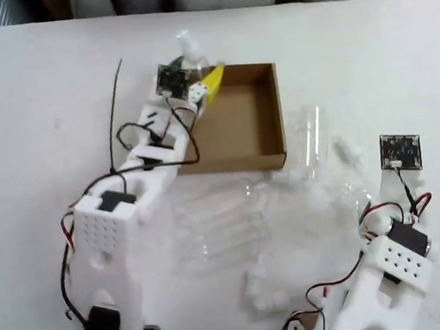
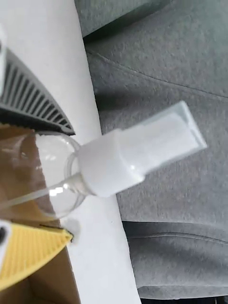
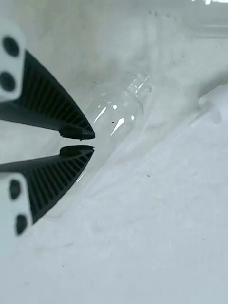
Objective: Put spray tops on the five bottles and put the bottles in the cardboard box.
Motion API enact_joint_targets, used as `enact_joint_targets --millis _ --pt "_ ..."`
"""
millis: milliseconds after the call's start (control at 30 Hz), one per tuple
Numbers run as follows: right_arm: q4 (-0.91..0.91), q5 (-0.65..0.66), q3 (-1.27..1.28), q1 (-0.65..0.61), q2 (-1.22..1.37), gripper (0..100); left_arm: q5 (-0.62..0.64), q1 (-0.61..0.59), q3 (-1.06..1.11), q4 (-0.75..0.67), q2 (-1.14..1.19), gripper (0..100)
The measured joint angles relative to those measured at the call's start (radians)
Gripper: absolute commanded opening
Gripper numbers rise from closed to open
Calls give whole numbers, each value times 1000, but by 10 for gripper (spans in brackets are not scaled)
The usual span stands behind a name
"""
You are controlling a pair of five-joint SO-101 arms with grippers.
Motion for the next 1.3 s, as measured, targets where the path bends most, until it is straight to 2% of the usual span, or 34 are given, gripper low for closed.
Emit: enact_joint_targets --millis 500,667,933,1300 --pt "0 0 8 0 -2 17 0 -11 0 5 -3 306" --pt "-3 0 8 0 -2 17 0 -17 -15 80 -18 306" --pt "-18 0 11 0 -2 17 0 -17 -3 221 -184 306" --pt "-18 0 11 0 -2 17 0 -17 -3 245 -198 306"
